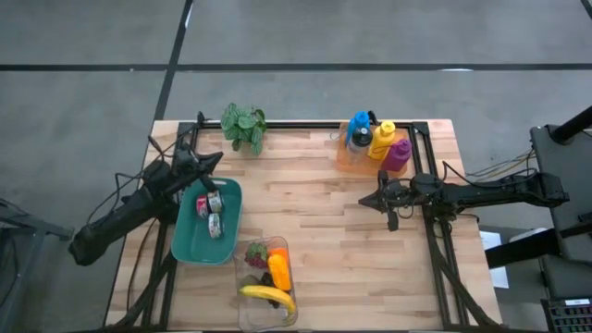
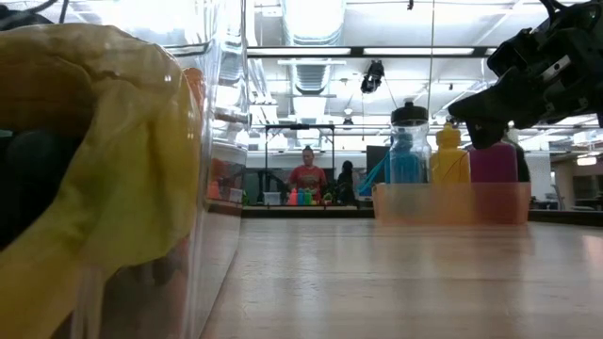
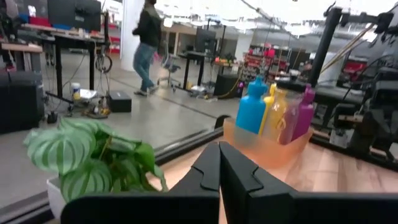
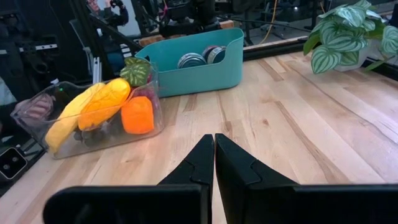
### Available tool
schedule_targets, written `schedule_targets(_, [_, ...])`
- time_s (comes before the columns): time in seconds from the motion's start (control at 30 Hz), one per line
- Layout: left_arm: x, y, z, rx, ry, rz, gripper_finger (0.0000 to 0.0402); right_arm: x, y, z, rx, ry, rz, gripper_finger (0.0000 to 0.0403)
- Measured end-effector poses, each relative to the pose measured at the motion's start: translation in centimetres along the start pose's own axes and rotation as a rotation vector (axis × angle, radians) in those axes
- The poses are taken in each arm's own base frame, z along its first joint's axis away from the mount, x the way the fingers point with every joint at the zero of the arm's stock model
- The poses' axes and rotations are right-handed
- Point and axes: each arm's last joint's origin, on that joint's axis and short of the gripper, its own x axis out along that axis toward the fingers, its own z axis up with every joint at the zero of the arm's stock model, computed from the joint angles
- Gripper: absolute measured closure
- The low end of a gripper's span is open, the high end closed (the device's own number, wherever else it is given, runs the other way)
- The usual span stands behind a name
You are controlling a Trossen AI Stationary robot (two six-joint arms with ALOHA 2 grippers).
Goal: Pick & Place Food Item
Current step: Return to Home Position
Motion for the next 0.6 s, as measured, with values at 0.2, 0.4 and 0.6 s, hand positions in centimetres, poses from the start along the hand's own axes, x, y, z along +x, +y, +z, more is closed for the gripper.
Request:
schedule_targets(0.2, [0.00, 0.04, -0.25, -0.001, 0.025, 0.004, 0.0401, 0.00, 0.00, 0.01, 0.000, -0.001, 0.000, 0.0391])
schedule_targets(0.4, [0.00, 0.03, -0.24, -0.001, 0.025, 0.004, 0.0401, 0.00, 0.00, 0.01, 0.000, -0.001, 0.000, 0.0391])
schedule_targets(0.6, [0.00, 0.03, -0.24, -0.001, 0.025, 0.004, 0.0401, -0.01, 0.01, 0.06, 0.028, -0.006, 0.001, 0.0391])
